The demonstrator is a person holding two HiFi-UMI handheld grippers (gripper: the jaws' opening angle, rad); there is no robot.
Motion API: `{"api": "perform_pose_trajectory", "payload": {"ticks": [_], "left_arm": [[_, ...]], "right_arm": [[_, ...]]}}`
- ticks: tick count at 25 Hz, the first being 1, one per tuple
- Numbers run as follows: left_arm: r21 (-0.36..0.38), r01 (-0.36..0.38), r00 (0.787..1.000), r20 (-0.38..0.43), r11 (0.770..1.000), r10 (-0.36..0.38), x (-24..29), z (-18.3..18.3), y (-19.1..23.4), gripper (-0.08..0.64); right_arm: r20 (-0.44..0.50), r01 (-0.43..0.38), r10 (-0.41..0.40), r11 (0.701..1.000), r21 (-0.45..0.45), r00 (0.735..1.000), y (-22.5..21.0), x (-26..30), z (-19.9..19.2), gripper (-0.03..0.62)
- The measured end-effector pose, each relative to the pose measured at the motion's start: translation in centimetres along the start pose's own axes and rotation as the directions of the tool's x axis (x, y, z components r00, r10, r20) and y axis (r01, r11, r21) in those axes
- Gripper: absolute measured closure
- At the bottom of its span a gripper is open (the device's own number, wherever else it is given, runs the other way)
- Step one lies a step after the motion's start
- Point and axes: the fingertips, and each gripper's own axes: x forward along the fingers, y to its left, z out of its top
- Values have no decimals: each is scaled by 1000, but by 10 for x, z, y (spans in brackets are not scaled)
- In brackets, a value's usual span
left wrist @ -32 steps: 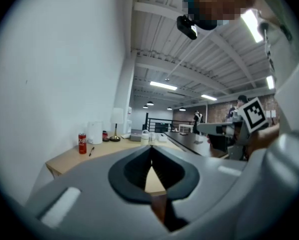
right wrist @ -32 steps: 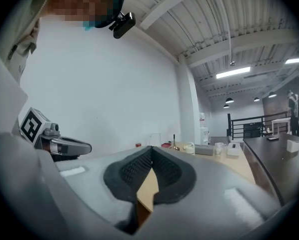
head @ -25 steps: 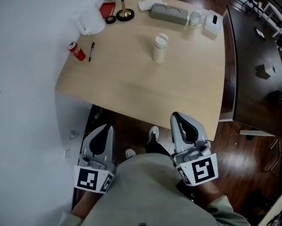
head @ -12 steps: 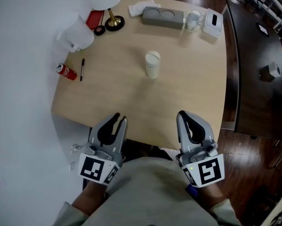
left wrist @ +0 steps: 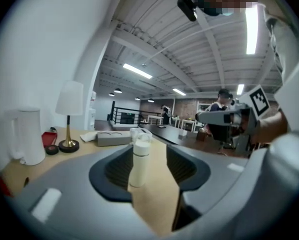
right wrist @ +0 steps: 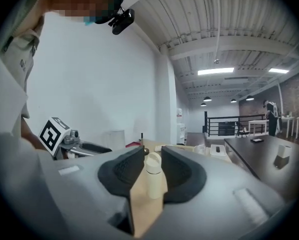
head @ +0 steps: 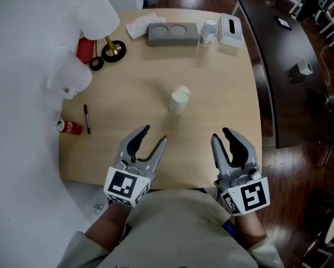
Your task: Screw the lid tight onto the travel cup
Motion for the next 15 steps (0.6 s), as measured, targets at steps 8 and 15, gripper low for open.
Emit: {"api": "perform_pose_trajectory", "payload": {"ticks": [8, 15], "left_arm": [[44, 219, 968, -134, 975, -211, 61, -46, 28, 248], [38, 273, 941, -218, 961, -258, 112, -83, 24, 224]], "right_arm": [[-48, 71, -72, 997, -5, 996, 14, 27, 14, 457], [-85, 22, -21, 1000, 14, 996, 6, 43, 9, 454]]}}
